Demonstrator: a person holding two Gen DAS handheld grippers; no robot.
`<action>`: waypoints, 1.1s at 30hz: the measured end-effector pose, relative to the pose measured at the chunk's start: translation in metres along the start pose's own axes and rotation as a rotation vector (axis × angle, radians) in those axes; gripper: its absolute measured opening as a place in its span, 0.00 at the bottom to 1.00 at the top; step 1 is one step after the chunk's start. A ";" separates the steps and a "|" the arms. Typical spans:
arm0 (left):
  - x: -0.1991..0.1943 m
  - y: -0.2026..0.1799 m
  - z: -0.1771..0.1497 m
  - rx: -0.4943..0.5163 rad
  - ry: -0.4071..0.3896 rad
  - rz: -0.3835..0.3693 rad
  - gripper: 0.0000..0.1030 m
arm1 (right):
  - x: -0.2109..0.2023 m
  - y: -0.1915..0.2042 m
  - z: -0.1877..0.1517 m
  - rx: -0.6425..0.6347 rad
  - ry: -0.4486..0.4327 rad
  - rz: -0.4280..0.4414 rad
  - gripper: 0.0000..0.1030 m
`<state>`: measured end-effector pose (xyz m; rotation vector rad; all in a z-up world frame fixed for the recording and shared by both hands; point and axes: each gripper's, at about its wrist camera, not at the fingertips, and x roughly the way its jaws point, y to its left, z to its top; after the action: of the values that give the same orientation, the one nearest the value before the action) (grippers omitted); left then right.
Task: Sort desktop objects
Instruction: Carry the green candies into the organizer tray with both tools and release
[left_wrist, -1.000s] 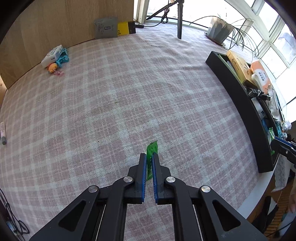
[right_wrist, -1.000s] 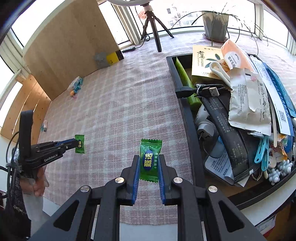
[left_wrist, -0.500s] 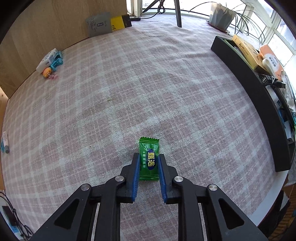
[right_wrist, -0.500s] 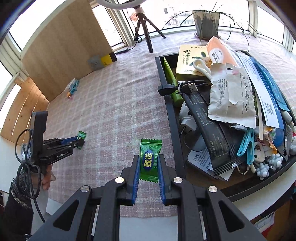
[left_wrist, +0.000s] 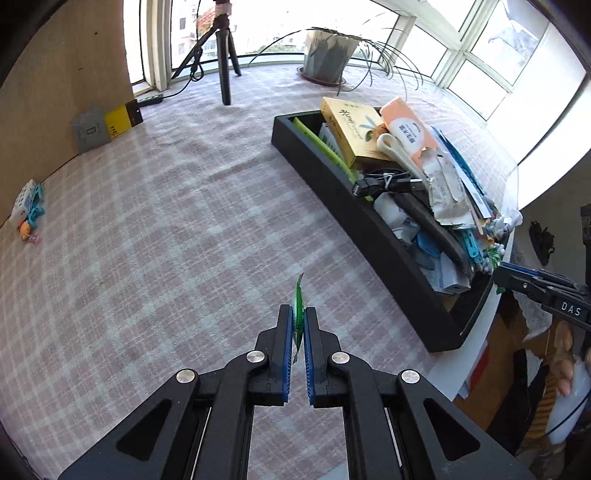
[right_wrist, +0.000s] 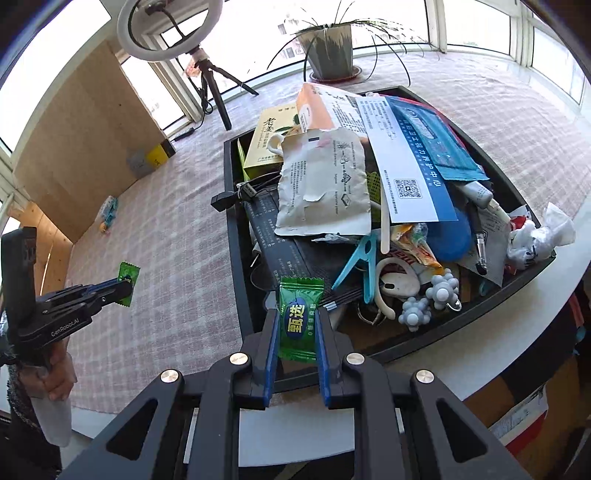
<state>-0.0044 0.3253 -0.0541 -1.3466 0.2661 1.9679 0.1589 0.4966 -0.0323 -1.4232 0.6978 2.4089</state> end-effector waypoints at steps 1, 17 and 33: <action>0.000 -0.015 0.006 0.026 -0.004 -0.025 0.06 | -0.002 -0.006 0.000 0.017 -0.001 -0.002 0.16; 0.052 -0.158 0.029 0.228 0.064 -0.203 0.06 | -0.002 -0.036 0.014 0.042 -0.014 -0.010 0.19; 0.041 -0.130 0.027 0.192 0.038 -0.111 0.27 | 0.000 -0.034 0.022 0.029 0.012 0.002 0.27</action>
<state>0.0543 0.4513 -0.0498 -1.2486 0.3800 1.7793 0.1579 0.5370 -0.0330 -1.4273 0.7346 2.3838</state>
